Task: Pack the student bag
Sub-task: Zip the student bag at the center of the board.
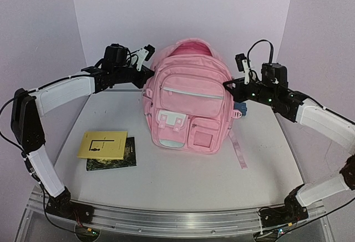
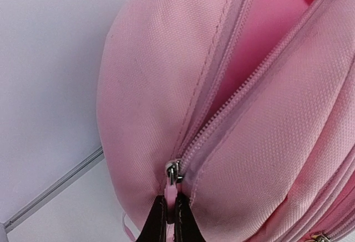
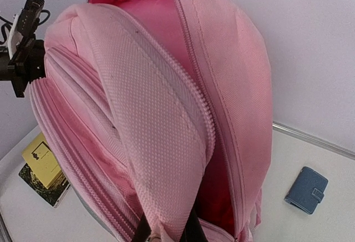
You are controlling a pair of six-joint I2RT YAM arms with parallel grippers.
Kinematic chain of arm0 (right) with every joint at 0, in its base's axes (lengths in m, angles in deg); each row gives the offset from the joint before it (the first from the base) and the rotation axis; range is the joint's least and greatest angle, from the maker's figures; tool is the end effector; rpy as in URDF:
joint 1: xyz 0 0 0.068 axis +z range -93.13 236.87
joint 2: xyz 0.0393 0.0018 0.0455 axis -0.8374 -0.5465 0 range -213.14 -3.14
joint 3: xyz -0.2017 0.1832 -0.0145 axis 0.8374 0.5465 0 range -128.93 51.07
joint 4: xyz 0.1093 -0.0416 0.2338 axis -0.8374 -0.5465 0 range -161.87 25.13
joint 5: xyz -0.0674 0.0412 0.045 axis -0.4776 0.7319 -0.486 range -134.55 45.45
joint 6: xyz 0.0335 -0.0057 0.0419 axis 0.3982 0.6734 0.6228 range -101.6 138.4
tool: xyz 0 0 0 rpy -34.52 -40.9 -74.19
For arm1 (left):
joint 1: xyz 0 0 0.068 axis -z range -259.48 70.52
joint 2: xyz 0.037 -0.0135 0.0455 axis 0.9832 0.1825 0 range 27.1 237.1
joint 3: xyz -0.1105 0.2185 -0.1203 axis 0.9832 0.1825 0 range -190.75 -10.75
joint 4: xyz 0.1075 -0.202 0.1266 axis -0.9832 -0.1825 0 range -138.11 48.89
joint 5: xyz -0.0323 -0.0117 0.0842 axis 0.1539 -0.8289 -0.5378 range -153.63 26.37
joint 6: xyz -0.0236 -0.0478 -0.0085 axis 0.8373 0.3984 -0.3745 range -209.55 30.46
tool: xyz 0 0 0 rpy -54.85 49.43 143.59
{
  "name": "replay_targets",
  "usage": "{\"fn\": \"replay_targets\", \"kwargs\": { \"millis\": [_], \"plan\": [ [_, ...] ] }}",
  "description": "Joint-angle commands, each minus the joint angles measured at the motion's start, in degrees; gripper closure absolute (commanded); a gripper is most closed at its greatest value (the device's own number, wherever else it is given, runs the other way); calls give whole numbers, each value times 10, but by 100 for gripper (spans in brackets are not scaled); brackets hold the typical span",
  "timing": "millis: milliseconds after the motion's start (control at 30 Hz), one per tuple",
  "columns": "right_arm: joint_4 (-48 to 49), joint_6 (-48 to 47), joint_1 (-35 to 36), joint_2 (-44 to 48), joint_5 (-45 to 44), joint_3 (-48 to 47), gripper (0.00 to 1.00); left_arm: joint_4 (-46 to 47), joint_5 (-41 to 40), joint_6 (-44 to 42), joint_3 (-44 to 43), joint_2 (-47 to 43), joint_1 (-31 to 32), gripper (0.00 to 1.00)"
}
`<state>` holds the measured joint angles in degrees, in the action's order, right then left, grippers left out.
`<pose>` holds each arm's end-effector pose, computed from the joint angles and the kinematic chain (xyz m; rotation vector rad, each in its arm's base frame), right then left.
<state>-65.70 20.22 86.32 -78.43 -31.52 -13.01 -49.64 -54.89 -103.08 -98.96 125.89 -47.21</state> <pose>0.2670 0.1599 0.3574 -0.5937 1.7146 0.5927 0.3484 -0.2264 0.3527 0.8409 1.7227 -0.3660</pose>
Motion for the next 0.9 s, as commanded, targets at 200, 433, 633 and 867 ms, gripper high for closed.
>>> {"fn": "replay_targets", "kwargs": {
  "millis": [200,433,633,867],
  "plan": [
    [42,18,-3,21,36,-1,96,119,-44,-57,-19,-40,5,100],
    [7,6,-3,12,74,-20,95,105,-29,-129,-76,-22,6,100],
    [-47,-5,5,-4,102,-52,97,94,-15,-169,-120,-7,8,100],
    [-78,-13,30,-27,92,-85,97,60,16,-193,-168,10,20,100]
  ]
}}
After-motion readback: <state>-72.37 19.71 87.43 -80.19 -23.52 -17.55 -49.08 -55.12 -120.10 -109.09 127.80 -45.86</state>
